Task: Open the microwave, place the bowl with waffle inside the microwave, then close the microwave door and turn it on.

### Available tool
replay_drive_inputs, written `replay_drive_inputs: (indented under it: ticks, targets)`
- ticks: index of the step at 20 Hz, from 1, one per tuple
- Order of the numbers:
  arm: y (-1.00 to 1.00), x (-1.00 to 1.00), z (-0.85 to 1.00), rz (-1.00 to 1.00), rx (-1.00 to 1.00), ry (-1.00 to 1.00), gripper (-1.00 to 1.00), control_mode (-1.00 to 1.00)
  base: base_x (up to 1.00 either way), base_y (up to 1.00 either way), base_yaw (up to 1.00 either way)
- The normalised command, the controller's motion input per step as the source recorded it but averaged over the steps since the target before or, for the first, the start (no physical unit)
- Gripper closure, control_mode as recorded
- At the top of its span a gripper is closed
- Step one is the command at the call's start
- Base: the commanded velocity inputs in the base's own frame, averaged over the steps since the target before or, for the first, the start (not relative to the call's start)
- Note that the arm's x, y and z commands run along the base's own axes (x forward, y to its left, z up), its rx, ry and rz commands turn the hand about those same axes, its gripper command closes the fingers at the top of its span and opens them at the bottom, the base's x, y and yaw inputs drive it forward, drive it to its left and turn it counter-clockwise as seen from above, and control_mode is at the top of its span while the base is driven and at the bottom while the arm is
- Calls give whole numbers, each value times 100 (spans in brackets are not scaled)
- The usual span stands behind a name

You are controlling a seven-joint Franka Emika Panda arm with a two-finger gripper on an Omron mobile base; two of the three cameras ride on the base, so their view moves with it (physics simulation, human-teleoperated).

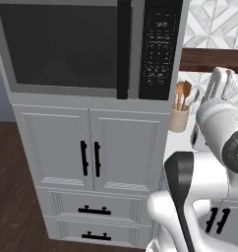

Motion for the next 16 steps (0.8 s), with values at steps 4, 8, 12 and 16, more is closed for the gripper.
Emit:
replay_drive_inputs:
  ticks: [4,8,12,16]
  targets:
    - [-24,2,10,-7,0,-14,100,-100,0,0,0]
    - [58,0,-1,-1,-18,-4,100,-100,0,0,0]
    - [70,6,-5,-4,-25,0,100,-100,0,0,0]
    - [19,42,-13,0,-15,0,100,-100,0,0,0]
